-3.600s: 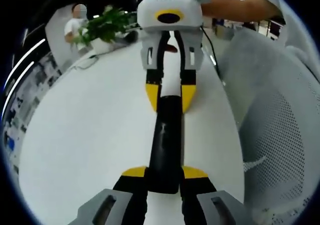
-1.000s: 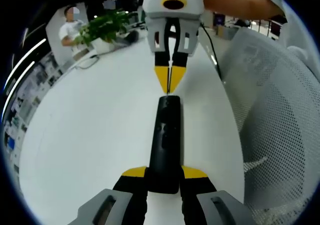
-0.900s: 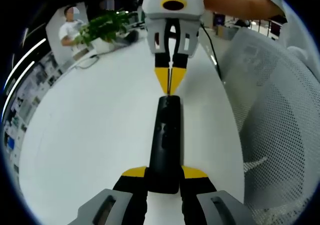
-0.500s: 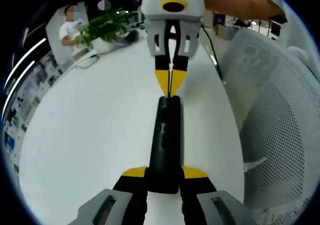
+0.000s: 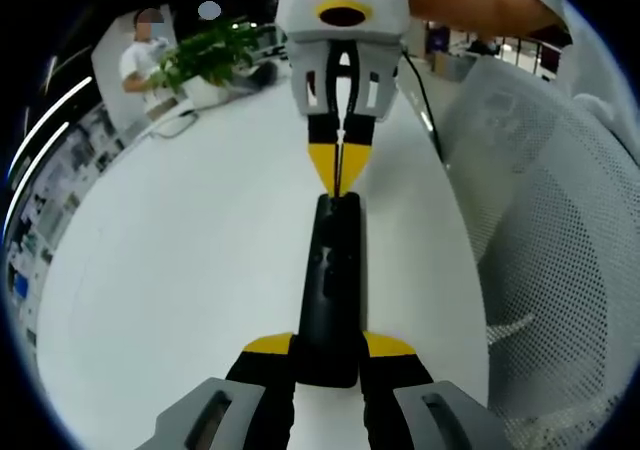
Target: Press the specified remote control buttons in sequence, fully releasing each button before pressing the next.
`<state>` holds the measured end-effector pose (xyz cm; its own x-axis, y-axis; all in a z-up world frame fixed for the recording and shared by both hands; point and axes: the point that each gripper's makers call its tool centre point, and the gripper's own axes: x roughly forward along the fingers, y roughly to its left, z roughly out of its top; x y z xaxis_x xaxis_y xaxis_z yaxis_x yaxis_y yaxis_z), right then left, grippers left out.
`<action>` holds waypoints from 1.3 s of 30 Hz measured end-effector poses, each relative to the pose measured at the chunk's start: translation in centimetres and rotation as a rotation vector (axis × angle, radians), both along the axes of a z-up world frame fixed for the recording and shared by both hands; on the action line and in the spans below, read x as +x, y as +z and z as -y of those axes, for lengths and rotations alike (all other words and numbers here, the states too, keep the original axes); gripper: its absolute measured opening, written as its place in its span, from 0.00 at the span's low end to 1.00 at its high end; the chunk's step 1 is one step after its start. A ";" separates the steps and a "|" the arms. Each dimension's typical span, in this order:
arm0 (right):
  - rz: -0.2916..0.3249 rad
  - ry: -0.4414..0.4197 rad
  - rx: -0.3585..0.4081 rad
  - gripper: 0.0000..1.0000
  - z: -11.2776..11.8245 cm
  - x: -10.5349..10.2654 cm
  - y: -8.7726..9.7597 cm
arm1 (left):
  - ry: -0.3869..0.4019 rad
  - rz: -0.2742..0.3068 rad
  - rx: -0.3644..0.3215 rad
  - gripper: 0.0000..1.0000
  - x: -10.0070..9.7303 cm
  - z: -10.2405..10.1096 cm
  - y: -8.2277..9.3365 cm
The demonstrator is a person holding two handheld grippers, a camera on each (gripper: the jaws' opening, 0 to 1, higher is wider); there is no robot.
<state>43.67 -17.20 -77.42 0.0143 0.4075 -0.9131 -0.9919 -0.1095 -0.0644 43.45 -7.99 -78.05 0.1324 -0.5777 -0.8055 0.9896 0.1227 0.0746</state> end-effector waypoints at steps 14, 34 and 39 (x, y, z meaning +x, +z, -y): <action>-0.008 -0.006 -0.003 0.00 0.1 0.1 0.1 | 0.007 0.002 0.002 0.23 0.0 0.0 0.0; -0.017 -0.023 0.036 0.00 0.1 0.1 0.2 | 0.009 0.005 0.018 0.23 0.0 0.0 0.1; -0.012 -0.027 0.039 0.00 0.1 0.1 0.3 | 0.010 0.007 0.021 0.23 0.0 0.0 0.1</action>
<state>43.73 -17.29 -77.14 0.0145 0.4428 -0.8965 -0.9952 -0.0805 -0.0559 43.48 -7.95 -77.98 0.1436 -0.5595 -0.8163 0.9878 0.1309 0.0840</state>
